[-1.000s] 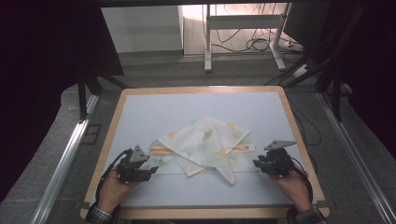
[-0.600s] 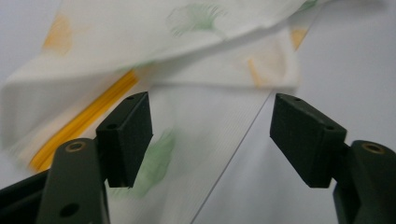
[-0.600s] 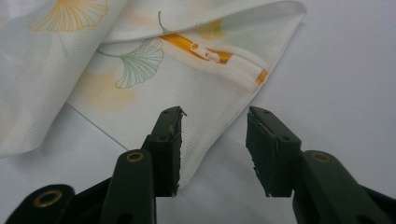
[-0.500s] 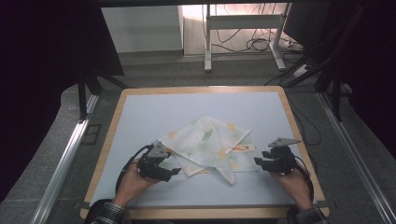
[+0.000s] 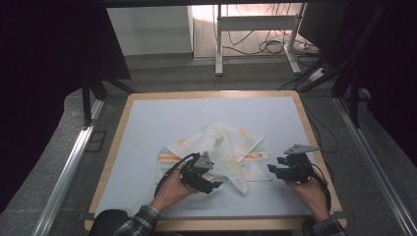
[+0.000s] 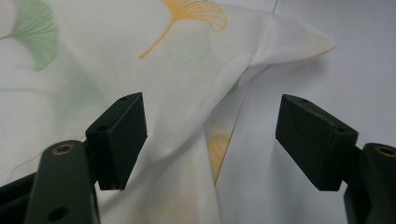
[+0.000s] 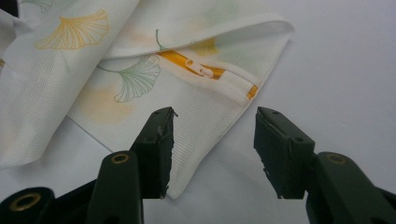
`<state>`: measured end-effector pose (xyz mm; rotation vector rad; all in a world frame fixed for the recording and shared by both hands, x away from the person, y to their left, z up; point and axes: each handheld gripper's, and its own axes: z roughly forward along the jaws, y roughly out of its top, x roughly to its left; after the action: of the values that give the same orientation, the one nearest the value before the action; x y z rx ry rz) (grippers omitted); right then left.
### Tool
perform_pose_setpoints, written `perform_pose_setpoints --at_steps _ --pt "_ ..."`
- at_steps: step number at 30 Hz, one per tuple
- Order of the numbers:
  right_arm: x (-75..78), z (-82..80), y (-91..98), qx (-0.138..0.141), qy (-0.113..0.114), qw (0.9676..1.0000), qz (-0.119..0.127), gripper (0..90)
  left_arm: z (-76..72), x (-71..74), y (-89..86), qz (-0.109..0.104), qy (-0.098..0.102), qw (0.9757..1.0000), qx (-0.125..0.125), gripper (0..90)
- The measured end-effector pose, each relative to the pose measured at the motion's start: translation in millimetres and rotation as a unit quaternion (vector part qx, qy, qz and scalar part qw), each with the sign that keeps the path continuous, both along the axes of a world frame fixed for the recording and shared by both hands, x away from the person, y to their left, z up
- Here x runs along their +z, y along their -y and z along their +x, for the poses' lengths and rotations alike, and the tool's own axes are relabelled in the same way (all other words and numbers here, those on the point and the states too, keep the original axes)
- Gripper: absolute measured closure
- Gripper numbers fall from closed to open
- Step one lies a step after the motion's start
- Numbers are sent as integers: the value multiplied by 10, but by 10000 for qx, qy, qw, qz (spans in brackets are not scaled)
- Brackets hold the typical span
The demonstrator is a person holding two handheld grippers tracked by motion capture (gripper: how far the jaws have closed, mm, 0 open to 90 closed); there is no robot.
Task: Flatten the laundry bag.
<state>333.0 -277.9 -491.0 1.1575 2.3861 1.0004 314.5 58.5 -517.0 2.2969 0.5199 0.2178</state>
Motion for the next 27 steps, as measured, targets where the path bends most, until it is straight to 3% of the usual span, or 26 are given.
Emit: perform_pose_setpoints --at_steps 6,10,11,12,13,15,16,21,22,25,27 --pt "1 4 -9 59 19 10000 -16 472 44 -81 223 210 275 9994 -16 297" --pt "1 3 -15 88 15 9999 -52 470 70 -90 259 274 327 9991 49 437" --pt "0 3 -16 97 13 9999 -62 470 74 -91 261 296 374 9988 74 437" --pt "-3 6 -20 109 18 9999 -74 470 90 -84 253 256 345 9991 59 603" --pt "-3 6 -20 109 18 9999 -74 470 90 -84 253 256 345 9991 59 700" --pt "-4 6 -25 118 8 9999 -76 470 105 -60 232 175 285 9994 49 852" --pt "-4 6 -27 137 6 9999 -76 469 125 -19 194 71 192 9998 74 880" --pt "-10 9 -35 157 -20 9998 -75 466 178 121 46 -167 136 9996 182 886" --pt "-9 9 -38 157 -35 9998 -72 466 206 207 -56 -280 156 9990 296 886" --pt "-3 12 -48 155 -80 9998 -84 466 237 279 -172 -402 149 9981 449 885" --pt "6 15 -50 138 -94 9998 -65 466 293 361 -387 -505 187 9961 694 884"
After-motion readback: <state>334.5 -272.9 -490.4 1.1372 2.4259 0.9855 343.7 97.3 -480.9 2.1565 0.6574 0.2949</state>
